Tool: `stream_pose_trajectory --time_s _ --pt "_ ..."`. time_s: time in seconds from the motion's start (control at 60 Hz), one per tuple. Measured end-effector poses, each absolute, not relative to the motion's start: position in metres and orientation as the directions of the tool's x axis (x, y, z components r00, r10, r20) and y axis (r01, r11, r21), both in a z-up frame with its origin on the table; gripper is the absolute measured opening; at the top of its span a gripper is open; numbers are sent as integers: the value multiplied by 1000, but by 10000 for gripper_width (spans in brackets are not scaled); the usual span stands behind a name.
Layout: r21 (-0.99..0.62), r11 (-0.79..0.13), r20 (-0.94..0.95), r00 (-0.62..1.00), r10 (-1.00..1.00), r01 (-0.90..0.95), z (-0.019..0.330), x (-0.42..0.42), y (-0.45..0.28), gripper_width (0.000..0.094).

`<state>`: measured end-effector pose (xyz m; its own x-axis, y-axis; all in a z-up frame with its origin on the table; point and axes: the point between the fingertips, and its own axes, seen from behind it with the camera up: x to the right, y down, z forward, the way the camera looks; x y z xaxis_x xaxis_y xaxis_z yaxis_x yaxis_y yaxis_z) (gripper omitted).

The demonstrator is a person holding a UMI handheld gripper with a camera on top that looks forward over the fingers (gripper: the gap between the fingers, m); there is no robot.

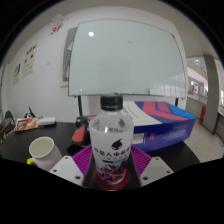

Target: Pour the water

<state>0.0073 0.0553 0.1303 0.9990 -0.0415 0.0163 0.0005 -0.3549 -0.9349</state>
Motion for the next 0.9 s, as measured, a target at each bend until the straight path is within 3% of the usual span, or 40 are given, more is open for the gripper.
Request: stream_pose_trajectory --time_s 0.1,0.133,0.267,0.533,0.717,0.9 --pt "-909 -418 18 997 -76 -15 126 -6 62 855" --pt "-903 -430 19 997 -81 -18 132 -15 64 820" --pt "-899 -438 25 996 -90 -17 166 -51 63 848" --pt "-899 -438 38 991 -130 -23 251 -132 -17 848" --pt "-891 -454 42 989 -142 -27 289 -168 -89 846" --pt "-899 -438 67 986 -153 -7 305 -179 -147 848"
